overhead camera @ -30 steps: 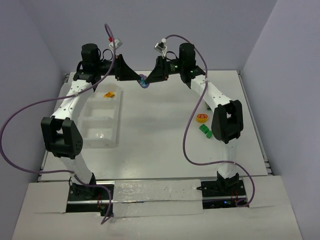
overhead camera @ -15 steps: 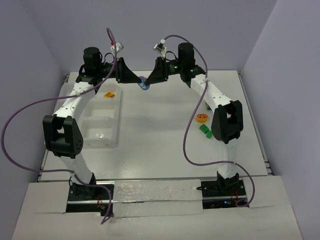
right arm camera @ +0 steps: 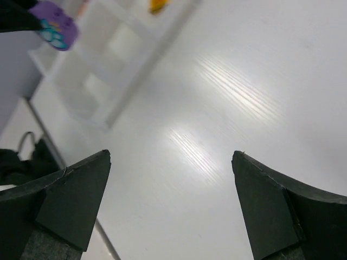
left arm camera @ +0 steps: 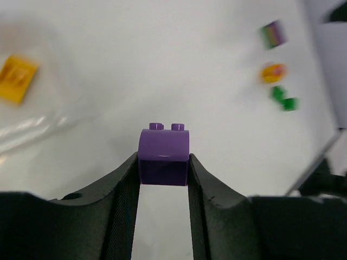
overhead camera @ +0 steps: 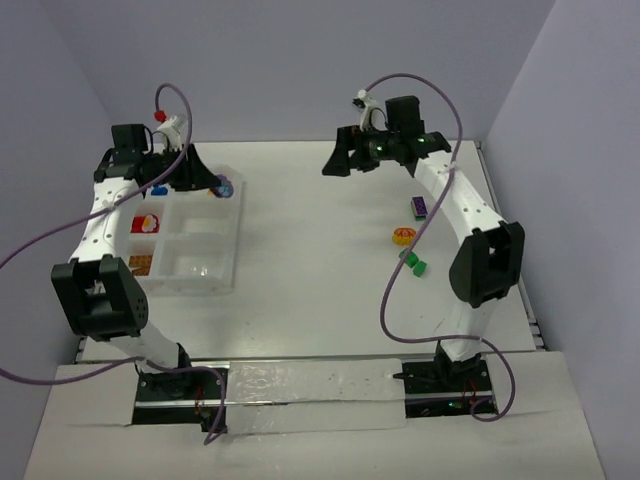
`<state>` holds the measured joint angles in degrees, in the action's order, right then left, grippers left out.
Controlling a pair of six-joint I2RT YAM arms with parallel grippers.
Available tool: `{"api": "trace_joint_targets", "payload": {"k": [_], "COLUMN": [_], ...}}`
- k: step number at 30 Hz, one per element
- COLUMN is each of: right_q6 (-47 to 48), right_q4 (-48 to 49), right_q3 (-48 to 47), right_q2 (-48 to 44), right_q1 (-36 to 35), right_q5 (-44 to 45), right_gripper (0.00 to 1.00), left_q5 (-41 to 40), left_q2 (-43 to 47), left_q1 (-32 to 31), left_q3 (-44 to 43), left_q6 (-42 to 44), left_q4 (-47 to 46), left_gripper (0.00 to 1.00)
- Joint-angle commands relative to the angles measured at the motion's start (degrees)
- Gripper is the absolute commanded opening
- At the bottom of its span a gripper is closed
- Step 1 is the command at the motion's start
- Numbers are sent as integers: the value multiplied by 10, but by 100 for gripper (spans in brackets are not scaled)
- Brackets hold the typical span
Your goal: Sort the legos into containers by color
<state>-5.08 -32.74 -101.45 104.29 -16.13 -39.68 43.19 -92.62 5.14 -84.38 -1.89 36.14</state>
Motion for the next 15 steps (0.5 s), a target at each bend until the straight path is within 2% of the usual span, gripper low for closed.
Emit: {"api": "trace_joint_targets", "payload": {"k": [1,9,15], "right_q6": [77,111,113], "right_q4": [-37,-40,-28], "right_q3": [70,99,112], "right_q2": [-67,-52,-27], "right_q1": [36,126,145], "right_q5": [186,307,347], "right_gripper": [100,100,100], "left_q5": [-313,-427,-437], "left_q2": [71,52,0], "left_q1": [-3,-3,-3], "left_q3": [90,134,115], "left_q6": [68,57,64], "left_q4": [-6,-104,-110], "left_gripper": [0,0,0]}}
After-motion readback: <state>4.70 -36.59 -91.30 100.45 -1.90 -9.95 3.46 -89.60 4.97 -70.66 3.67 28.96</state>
